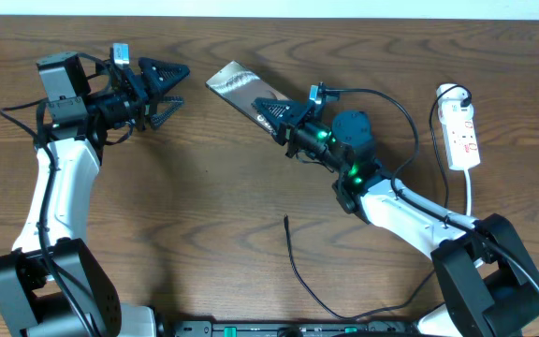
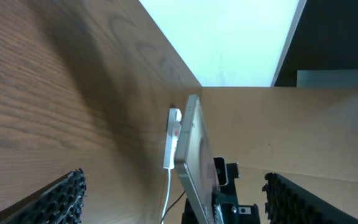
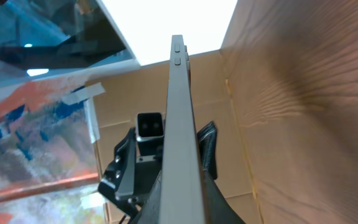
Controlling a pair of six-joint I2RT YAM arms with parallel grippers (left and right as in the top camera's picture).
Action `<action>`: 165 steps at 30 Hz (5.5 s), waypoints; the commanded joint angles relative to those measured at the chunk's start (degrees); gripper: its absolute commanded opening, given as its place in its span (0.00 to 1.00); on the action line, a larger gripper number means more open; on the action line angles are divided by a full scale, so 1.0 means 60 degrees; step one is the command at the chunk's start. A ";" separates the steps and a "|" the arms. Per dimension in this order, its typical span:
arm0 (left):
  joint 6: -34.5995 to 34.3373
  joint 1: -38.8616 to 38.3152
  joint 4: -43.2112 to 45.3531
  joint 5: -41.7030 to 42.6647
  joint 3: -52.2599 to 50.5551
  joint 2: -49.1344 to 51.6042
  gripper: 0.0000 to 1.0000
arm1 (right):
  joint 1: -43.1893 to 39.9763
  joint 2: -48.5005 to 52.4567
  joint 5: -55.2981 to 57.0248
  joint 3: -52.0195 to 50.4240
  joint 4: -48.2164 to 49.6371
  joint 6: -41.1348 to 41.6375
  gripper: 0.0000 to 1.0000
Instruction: Plug charger to phone and switch on socket
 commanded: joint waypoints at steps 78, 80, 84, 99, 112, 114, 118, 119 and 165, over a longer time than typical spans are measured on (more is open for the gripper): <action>-0.2510 -0.2342 0.3184 -0.1654 0.0076 -0.0168 0.08 | 0.2375 -0.0062 0.4645 0.0095 0.1552 0.0969 0.01; -0.2510 -0.2342 0.3184 -0.1654 0.0076 -0.0168 0.07 | 0.2375 -0.0062 0.4645 0.0095 0.1552 0.0965 0.01; -0.2514 -0.2342 0.3184 -0.1654 0.0076 -0.0168 0.07 | 0.2375 -0.0062 0.4641 0.0095 0.1548 0.0965 0.10; -0.2193 -0.1756 0.3184 -0.1614 0.0076 -0.0168 0.07 | 0.2375 -0.0062 0.4637 0.0095 0.1548 0.0958 0.99; -0.0714 0.0798 0.3690 0.1257 0.0076 -0.0168 0.07 | 0.2215 -0.0062 0.4302 0.0095 0.1024 -0.0754 0.99; -0.0685 0.1053 0.3967 0.1716 0.0076 -0.0168 0.07 | 0.2142 -0.0062 0.4127 0.0095 0.1024 -0.1530 0.99; -0.0463 0.1362 0.4758 0.2812 0.0076 -0.0168 0.07 | 0.1821 -0.0062 0.3231 0.0095 0.1016 -0.3654 0.99; -0.0339 0.1370 0.4947 0.3038 0.0076 -0.0168 0.08 | 0.1690 -0.0062 0.2907 0.0095 0.1002 -0.3952 0.99; 0.3708 0.1355 0.5031 0.3989 -0.0051 -0.0164 0.07 | 0.2022 -0.0036 0.2189 0.3679 -1.5497 -1.0185 0.99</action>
